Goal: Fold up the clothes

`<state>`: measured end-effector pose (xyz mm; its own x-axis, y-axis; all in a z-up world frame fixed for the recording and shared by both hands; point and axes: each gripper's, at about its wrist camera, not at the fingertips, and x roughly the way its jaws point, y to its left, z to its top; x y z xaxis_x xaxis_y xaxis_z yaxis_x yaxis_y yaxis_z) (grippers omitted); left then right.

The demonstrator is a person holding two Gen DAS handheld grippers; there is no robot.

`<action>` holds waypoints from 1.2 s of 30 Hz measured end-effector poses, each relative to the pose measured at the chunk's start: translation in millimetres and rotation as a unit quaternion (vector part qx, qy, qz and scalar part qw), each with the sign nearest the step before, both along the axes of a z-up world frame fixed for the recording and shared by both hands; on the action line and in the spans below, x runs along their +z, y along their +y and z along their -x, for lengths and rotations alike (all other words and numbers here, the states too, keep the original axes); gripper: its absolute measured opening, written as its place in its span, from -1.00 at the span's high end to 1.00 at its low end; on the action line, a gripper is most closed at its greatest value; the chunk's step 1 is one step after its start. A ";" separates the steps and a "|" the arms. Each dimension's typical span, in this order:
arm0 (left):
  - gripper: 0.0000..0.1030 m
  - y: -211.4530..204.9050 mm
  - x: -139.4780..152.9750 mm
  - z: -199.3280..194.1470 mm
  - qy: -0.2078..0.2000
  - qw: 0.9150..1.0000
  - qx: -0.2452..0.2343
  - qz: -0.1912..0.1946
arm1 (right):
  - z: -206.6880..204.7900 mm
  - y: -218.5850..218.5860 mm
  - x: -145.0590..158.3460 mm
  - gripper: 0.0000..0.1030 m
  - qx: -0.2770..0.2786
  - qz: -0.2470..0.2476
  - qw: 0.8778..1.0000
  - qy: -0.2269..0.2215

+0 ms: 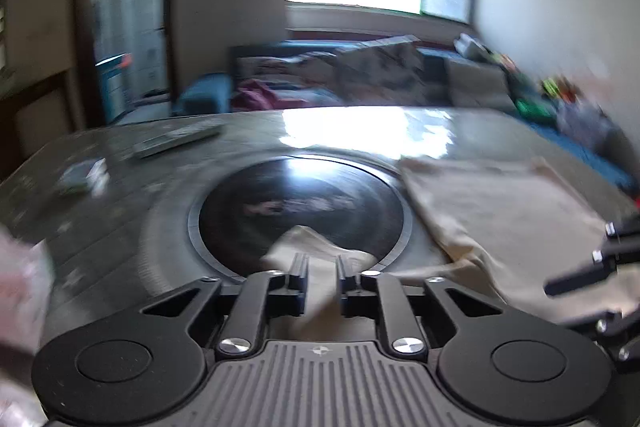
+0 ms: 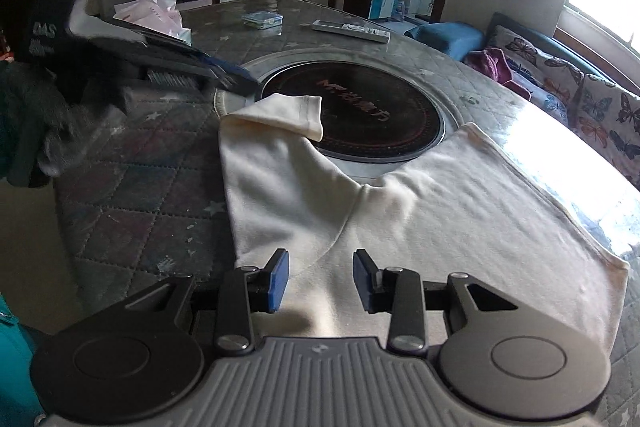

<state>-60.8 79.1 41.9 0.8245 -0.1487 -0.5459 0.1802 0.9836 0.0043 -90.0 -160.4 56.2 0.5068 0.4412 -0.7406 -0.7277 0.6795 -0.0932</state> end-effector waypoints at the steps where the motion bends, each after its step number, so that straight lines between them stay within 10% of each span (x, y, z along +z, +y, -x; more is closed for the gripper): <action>1: 0.49 -7.6 -2.5 -3.3 0.002 1.000 -0.008 -0.012 | 0.4 0.3 -0.1 0.32 0.000 0.000 1.000 0.000; 8: 0.30 -29.6 -27.4 -22.5 0.018 0.996 -0.029 -0.081 | 2.1 2.8 -0.5 0.32 0.005 0.002 1.000 0.001; 12: 0.80 -21.9 -35.9 -25.0 0.023 0.996 -0.021 -0.087 | 1.2 5.4 -0.9 0.31 0.008 0.003 1.000 0.001; 20: 0.93 54.1 -18.9 -2.1 0.005 0.990 0.119 0.071 | -1.2 10.9 0.8 0.31 0.018 0.004 1.000 -0.001; 27: 0.92 95.3 -28.4 12.2 0.040 0.975 0.197 0.099 | -3.6 17.2 -2.5 0.31 0.026 0.005 1.000 0.002; 36: 0.15 82.4 -23.4 3.4 0.047 0.976 0.184 0.107 | -4.3 26.5 -10.2 0.31 0.043 0.007 0.999 0.014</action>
